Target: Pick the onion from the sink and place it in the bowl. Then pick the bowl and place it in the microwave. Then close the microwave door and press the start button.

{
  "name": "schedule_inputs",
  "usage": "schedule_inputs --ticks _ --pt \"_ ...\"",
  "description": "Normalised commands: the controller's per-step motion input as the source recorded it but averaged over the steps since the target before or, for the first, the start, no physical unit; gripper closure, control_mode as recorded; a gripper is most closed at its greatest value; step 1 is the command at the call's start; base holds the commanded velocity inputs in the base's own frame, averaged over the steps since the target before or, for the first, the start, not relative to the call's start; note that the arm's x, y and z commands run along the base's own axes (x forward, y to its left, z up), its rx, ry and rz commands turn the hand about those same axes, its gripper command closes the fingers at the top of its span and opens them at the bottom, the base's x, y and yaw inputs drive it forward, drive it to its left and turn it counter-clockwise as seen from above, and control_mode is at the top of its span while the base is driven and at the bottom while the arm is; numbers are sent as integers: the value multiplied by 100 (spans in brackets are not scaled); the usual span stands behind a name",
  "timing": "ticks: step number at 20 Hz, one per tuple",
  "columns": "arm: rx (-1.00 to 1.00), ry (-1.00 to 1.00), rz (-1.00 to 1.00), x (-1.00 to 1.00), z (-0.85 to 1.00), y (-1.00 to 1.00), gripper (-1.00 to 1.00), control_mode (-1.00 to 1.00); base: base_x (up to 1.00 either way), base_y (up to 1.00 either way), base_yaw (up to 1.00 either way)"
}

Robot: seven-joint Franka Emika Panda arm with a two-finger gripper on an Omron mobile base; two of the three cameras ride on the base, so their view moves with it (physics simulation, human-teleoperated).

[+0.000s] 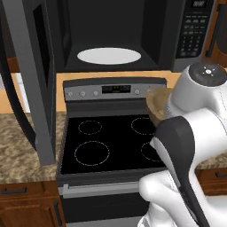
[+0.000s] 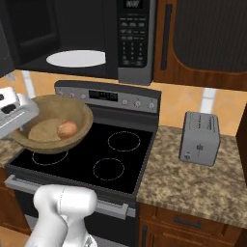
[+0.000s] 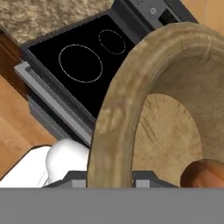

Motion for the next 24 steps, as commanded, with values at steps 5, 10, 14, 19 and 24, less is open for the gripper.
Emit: schedule_inputs --ticks 5,10,14,19,24 --pt "-29 -23 44 -1 88 0 100 -100 0 0 0" --pt "-19 -13 34 16 36 -1 100 -100 0 0 0" --pt "-11 0 22 63 0 0 100 -100 0 0 0" --pt "-13 -1 16 72 3 0 100 -100 0 0 0" --pt "-12 0 14 90 8 0 100 -100 0 0 0"
